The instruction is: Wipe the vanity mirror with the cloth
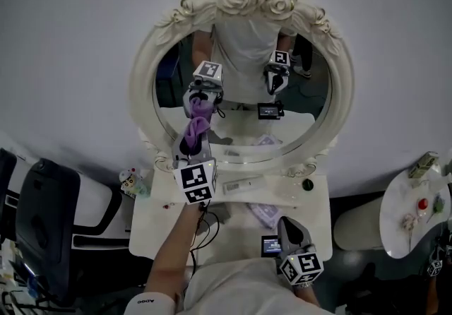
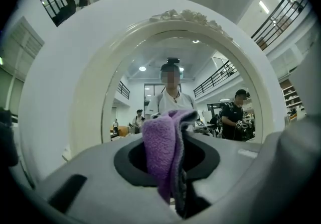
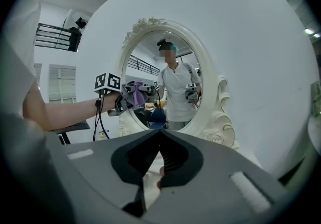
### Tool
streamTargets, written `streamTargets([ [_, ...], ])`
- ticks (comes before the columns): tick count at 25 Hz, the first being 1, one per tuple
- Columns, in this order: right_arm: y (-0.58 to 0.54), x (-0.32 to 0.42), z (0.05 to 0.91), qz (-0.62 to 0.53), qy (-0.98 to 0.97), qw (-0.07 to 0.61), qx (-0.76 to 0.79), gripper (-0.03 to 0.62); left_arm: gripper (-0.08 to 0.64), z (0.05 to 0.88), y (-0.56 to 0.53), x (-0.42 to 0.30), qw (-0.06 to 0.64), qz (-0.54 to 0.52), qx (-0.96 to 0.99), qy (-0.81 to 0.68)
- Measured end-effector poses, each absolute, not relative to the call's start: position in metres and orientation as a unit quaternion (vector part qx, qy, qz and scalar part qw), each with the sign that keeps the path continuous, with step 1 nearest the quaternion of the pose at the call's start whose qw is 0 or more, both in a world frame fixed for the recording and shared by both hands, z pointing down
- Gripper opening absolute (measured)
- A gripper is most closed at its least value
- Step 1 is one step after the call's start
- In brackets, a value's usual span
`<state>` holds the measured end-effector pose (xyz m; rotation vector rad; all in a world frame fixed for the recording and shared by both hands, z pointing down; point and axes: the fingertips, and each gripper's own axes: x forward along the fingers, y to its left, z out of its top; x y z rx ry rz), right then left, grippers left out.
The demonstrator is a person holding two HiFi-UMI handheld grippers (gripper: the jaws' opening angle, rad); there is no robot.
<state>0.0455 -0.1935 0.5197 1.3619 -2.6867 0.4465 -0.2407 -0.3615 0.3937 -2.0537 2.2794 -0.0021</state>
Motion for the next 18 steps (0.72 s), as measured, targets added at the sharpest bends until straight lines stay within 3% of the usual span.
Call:
streamTargets([
  [12,-0.194,0.046,0.522,0.145,-0.871,0.056,0.467,0.008,0.097,0.409,-0.341,-0.326,0.01,0.042,-0.587,0.808],
  [18,-0.201,0.058,0.52,0.135,-0.875,0.063,0.46,0.008,0.097,0.407,-0.334,-0.314,0.02,0.048,-0.588,0.807],
])
